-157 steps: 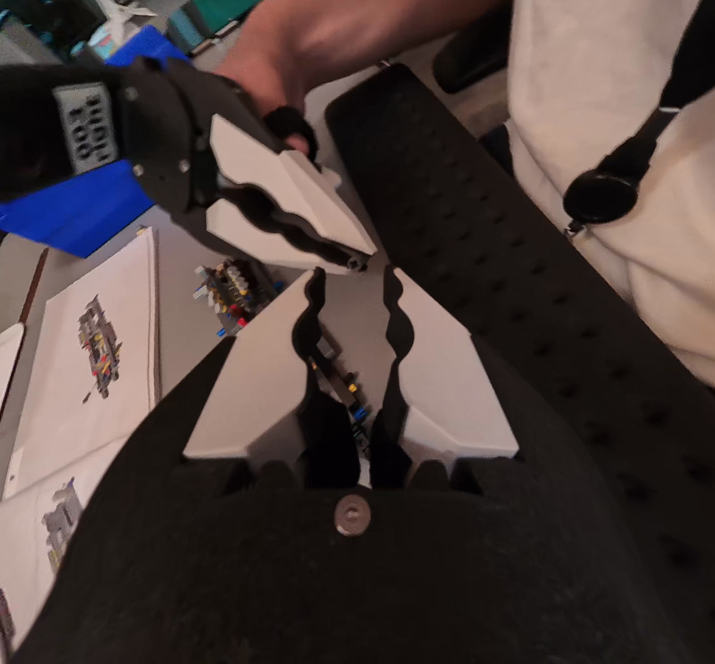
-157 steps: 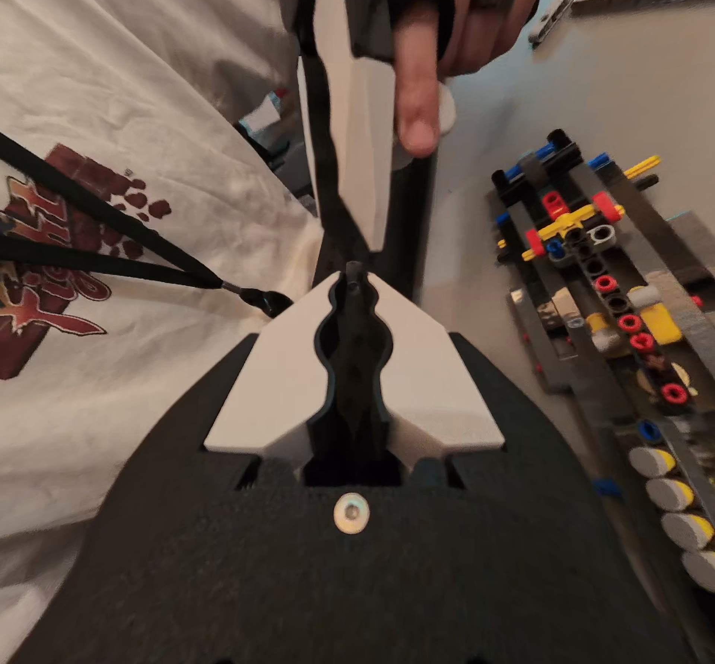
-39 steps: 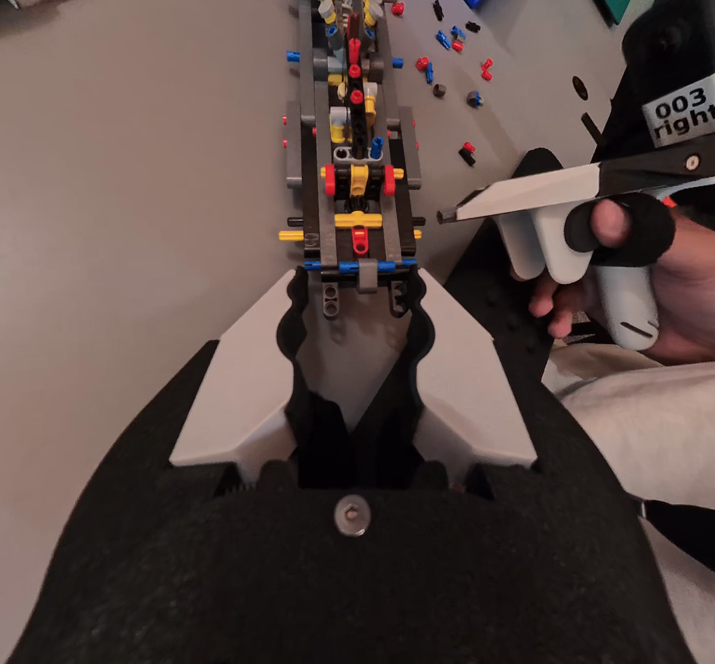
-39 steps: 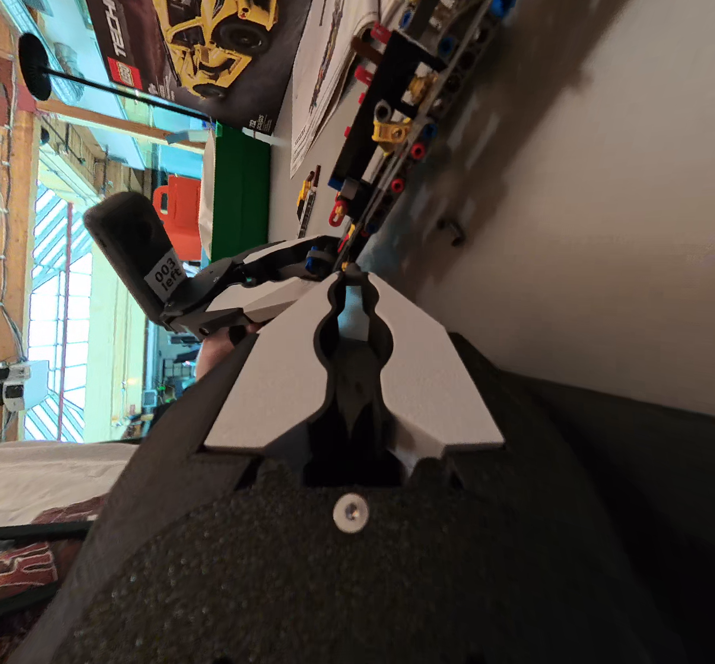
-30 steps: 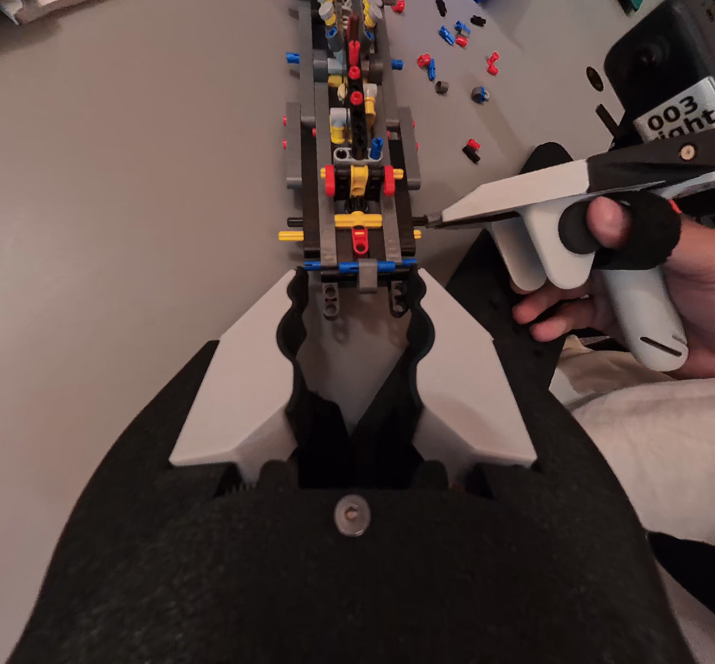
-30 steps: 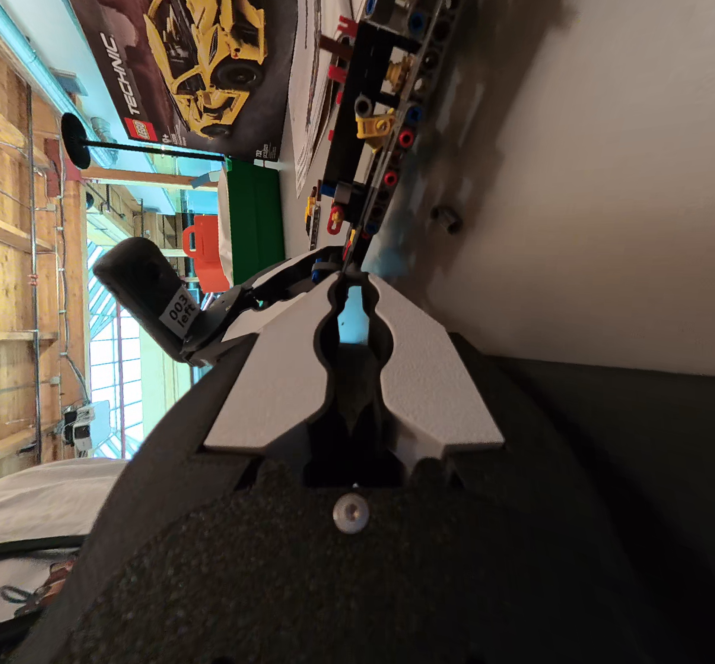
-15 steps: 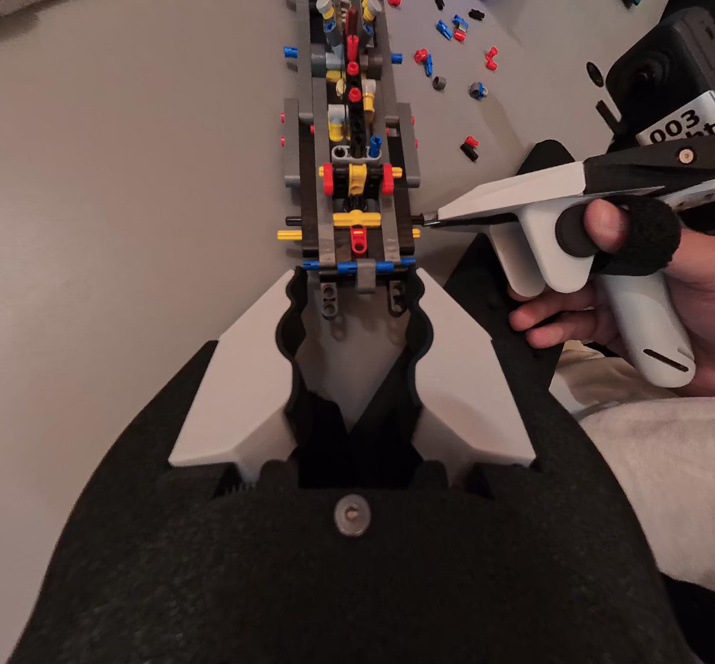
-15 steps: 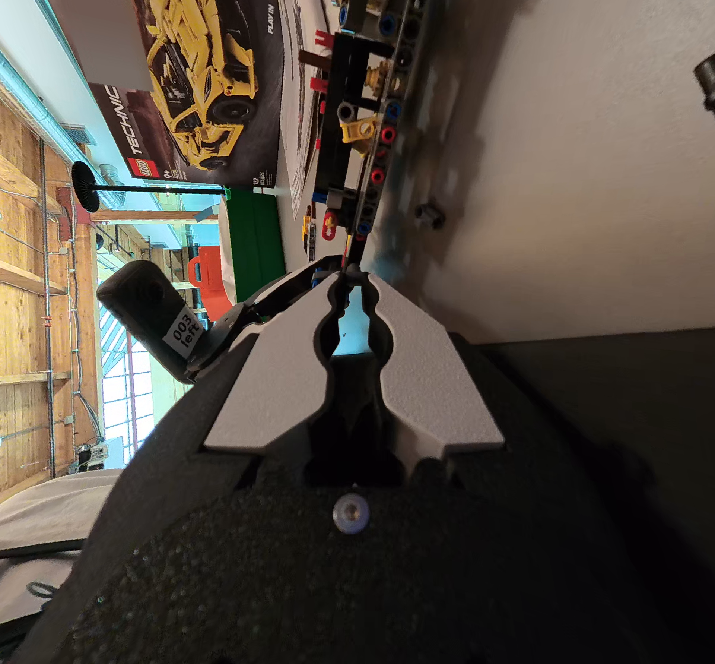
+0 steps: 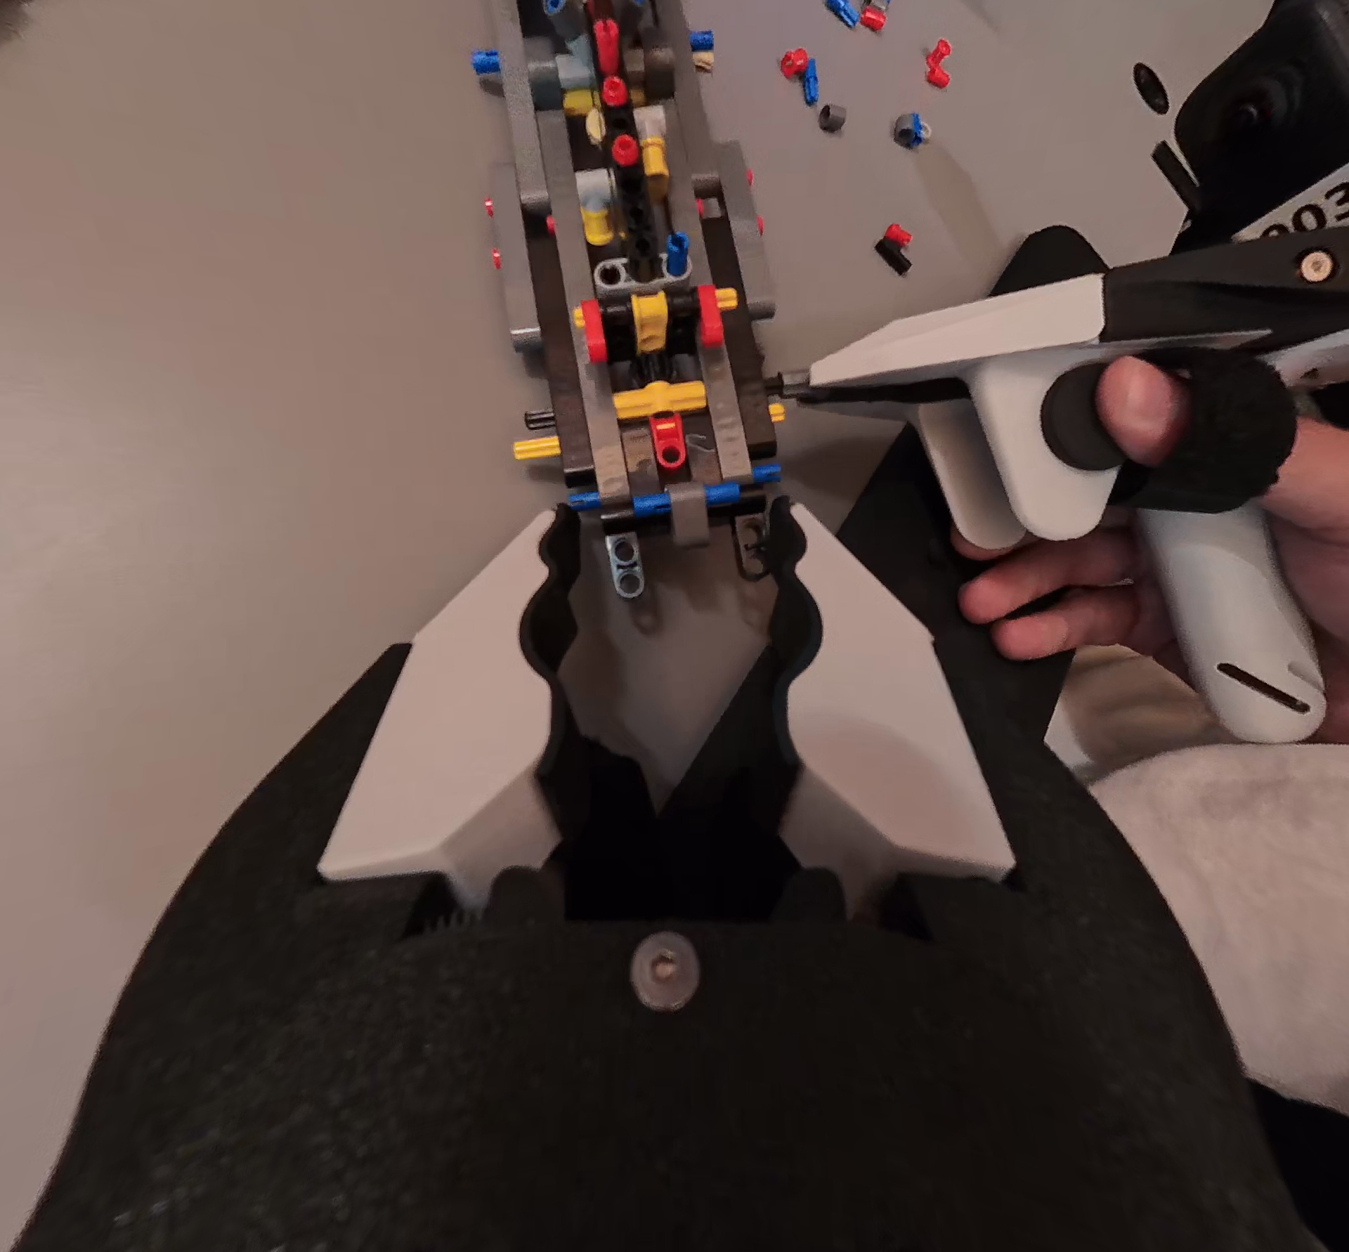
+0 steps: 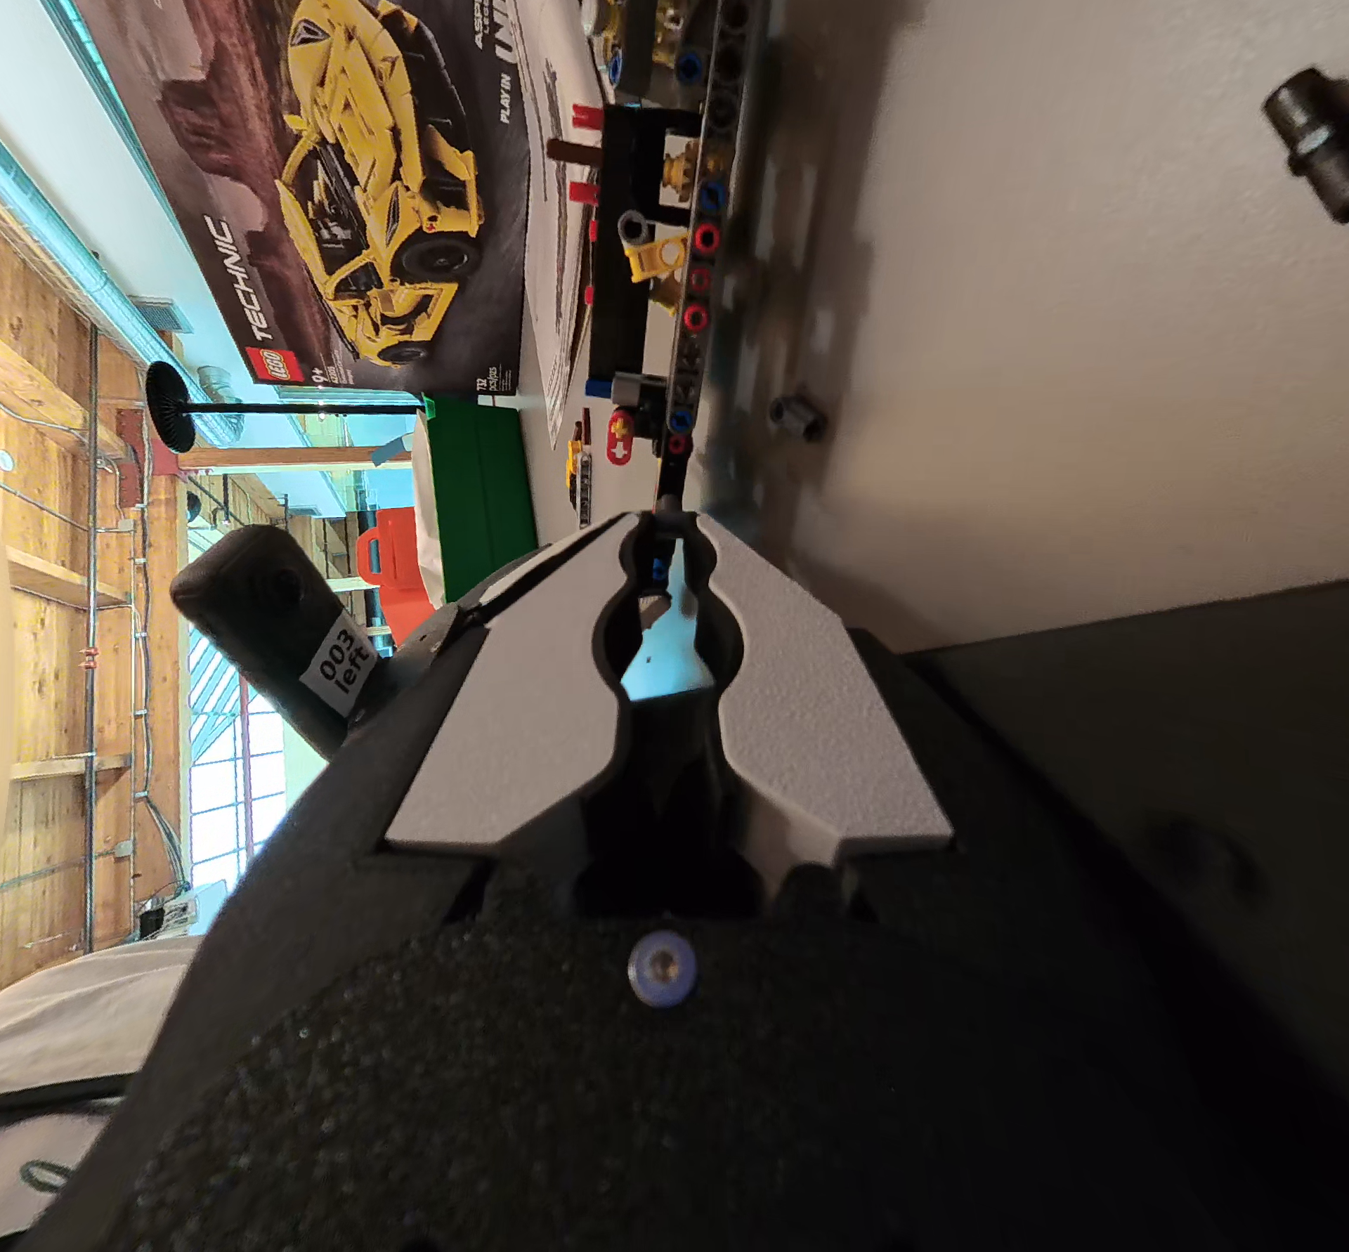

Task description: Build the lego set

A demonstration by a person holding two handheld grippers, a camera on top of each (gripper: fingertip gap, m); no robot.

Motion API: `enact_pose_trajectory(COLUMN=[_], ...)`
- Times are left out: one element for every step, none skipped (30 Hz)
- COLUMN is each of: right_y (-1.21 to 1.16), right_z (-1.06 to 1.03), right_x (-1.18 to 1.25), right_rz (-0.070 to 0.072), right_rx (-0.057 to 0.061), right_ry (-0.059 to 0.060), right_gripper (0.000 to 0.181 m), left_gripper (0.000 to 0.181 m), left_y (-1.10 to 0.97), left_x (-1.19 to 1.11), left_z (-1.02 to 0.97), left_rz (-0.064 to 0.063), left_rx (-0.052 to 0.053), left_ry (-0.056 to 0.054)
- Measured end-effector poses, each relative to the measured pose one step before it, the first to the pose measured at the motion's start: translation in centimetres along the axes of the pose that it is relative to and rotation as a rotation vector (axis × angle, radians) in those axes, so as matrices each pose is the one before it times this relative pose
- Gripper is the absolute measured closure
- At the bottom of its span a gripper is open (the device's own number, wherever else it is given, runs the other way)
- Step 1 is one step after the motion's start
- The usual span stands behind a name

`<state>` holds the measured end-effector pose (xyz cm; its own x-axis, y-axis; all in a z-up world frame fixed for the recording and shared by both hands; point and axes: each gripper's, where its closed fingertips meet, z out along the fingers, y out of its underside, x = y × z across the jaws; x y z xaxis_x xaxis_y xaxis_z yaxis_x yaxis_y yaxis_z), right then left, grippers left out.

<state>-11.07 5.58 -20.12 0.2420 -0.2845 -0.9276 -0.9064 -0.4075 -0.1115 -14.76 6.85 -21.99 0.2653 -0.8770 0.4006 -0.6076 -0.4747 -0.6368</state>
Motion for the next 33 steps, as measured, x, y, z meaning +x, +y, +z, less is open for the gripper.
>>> enact_pose_trajectory(right_y=[0.022,0.032,0.012,0.007,0.029,0.022,0.080,0.070,-0.032,0.049,-0.122,-0.246,-0.072,-0.124,-0.044,-0.007,-0.074,0.080,0.164,-0.021,0.063,0.070,-0.144,-0.023,0.045,0.016,0.062,0.041,-0.008,0.009,0.060,0.051,0.049], right_z=[0.045,0.018,-0.001,0.013,0.035,0.001,0.057,0.055,-0.045,-0.077,-0.223,-0.272,-0.256,-0.278,-0.195,-0.160,-0.138,-0.060,-0.047,-0.074,-0.064,-0.066,-0.123,-0.077,-0.040,-0.037,-0.014,-0.025,-0.042,-0.024,0.013,0.019,0.050], right_x=[0.007,0.012,0.015,0.019,-0.020,-0.024,-0.008,-0.052,-0.125,-0.018,0.007,-0.003,0.091,0.101,-0.047,0.030,-0.037,-0.109,-0.046,-0.160,-0.191,-0.112,-0.154,-0.143,-0.155,-0.173,-0.090,-0.105,-0.113,-0.078,-0.061,-0.041,0.002], right_rz=[-0.0006,-0.0072,-0.0002,0.0034,0.0008,0.0005,-0.0059,-0.0100,-0.0109,-0.0117,-0.0093,-0.0088,-0.0014,0.0025,0.0031,0.0024,-0.0028,-0.0026,0.0045,0.0033,0.0103,0.0221,0.0178,0.0159,0.0137,0.0092,0.0122,0.0084,0.0086,0.0089,0.0027,0.0013,-0.0019], right_rx=[-0.0025,-0.0027,-0.0026,-0.0034,-0.0092,-0.0068,-0.0121,-0.0249,-0.0282,-0.0382,-0.0303,-0.0086,-0.0169,-0.0129,-0.0161,-0.0168,-0.0068,-0.0164,-0.0185,-0.0022,-0.0102,-0.0123,0.0037,-0.0027,-0.0072,-0.0023,-0.0070,-0.0060,-0.0033,-0.0045,-0.0090,-0.0072,-0.0073], right_ry=[0.0003,0.0036,-0.0003,-0.0017,-0.0030,-0.0023,0.0012,-0.0015,-0.0098,-0.0028,0.0005,-0.0033,-0.0020,-0.0037,-0.0128,-0.0039,-0.0059,-0.0109,-0.0085,-0.0175,-0.0229,-0.0206,-0.0221,-0.0209,-0.0186,-0.0190,-0.0136,-0.0130,-0.0139,-0.0109,-0.0077,-0.0043,-0.0004], right_gripper=[0.176,0.176,0.176,0.175,0.175,0.175,0.176,0.176,0.175,0.175,0.175,0.175,0.176,0.175,0.175,0.175,0.176,0.175,0.176,0.176,0.176,0.176,0.176,0.176,0.176,0.176,0.176,0.176,0.176,0.176,0.176,0.176,0.176], left_gripper=[0.130,0.130,0.130,0.130,0.130,0.130,0.130,0.130,0.130,0.129,0.128,0.128,0.128,0.127,0.125,0.125,0.126,0.126,0.125,0.125,0.131,0.134,0.139,0.141,0.144,0.147,0.147,0.147,0.147,0.150,0.154,0.163,0.169], left_y=[-0.044,-0.005,0.001,0.012,0.002,0.006,0.079,0.118,0.080,0.076,-0.005,0.113,0.352,0.205,-0.026,-0.060,0.112,0.129,0.078,-0.113,-0.386,-0.546,-0.609,-0.564,-0.450,-0.408,-0.261,-0.036,0.075,-0.061,-0.129,-0.042,-0.026], left_x=[-0.032,-0.022,0.009,-0.002,-0.004,-0.003,-0.047,0.000,0.094,0.117,0.331,0.587,0.537,0.590,0.459,0.300,0.351,0.072,-0.437,-0.324,-0.344,-0.263,-0.196,-0.504,-0.192,0.301,0.339,0.259,0.171,0.261,0.326,0.117,-0.075], left_z=[-0.047,-0.026,-0.015,0.004,-0.021,-0.024,0.003,-0.008,-0.013,-0.054,-0.095,-0.104,-0.040,-0.055,-0.145,-0.177,-0.271,-0.375,-0.460,-0.529,-0.560,-0.505,-0.371,-0.119,0.088,0.208,0.348,0.463,0.529,0.494,0.438,0.413,0.337], left_rz=[0.0000,0.0014,0.0021,0.0035,0.0014,-0.0028,-0.0034,-0.0053,-0.0059,0.0009,0.0104,0.0186,0.0151,0.0011,-0.0187,-0.0248,-0.0173,-0.0187,-0.0270,-0.0311,-0.0469,-0.0538,-0.0636,-0.0619,-0.0490,-0.0478,-0.0339,-0.0191,-0.0188,-0.0251,-0.0378,-0.0379,-0.0311], left_rx=[0.0036,0.0022,0.0005,-0.0001,0.0010,0.0007,-0.0049,-0.0085,-0.0073,-0.0054,-0.0016,-0.0119,-0.0277,-0.0167,-0.0011,-0.0007,-0.0108,-0.0144,-0.0092,0.0092,0.0258,0.0351,0.0359,0.0314,0.0235,0.0189,0.0076,-0.0056,-0.0120,-0.0013,0.0035,-0.0021,-0.0031], left_ry=[-0.0017,-0.0025,-0.0005,-0.0020,0.0001,0.0037,0.0037,0.0107,0.0188,0.0202,0.0319,0.0484,0.0489,0.0580,0.0582,0.0527,0.0580,0.0443,0.0136,0.0245,0.0292,0.0335,0.0368,0.0096,0.0207,0.0440,0.0350,0.0246,0.0200,0.0286,0.0379,0.0284,0.0145])
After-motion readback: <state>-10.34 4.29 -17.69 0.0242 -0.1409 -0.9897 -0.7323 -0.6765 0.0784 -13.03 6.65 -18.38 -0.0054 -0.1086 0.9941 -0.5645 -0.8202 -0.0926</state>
